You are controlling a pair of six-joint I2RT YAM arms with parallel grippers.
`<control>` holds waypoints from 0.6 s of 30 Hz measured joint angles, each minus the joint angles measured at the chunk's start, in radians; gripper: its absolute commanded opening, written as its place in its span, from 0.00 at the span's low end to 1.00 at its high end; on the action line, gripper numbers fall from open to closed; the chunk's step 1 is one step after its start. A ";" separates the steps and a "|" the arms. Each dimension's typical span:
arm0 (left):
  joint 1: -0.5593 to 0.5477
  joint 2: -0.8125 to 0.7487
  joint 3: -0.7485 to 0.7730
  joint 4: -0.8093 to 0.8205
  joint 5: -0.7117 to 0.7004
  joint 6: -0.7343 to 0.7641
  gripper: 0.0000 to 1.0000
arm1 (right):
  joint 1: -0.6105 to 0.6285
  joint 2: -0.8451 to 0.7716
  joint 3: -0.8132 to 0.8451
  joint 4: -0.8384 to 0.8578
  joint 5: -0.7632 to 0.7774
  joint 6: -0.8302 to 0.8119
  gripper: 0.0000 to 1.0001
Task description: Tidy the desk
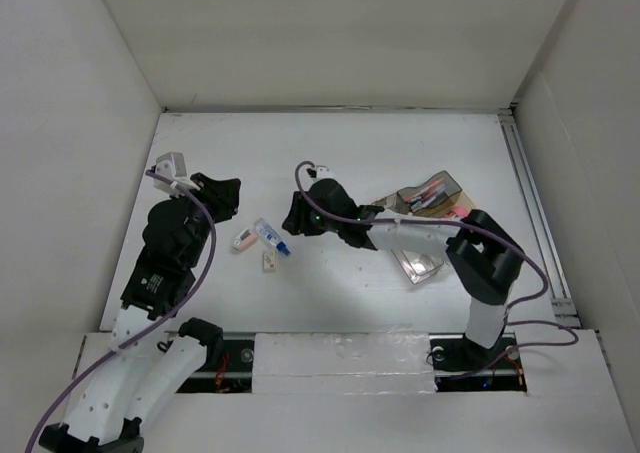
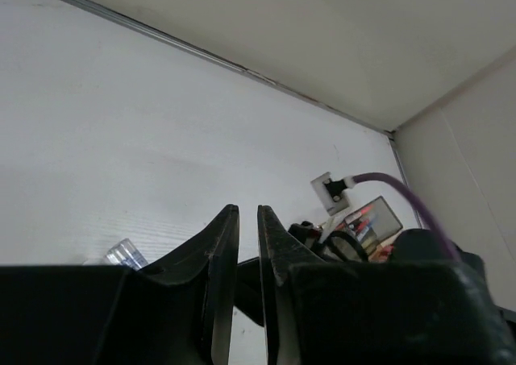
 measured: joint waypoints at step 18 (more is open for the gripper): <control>0.000 -0.008 0.006 -0.021 -0.037 -0.022 0.13 | 0.054 0.346 0.343 -0.218 -0.144 -0.198 0.56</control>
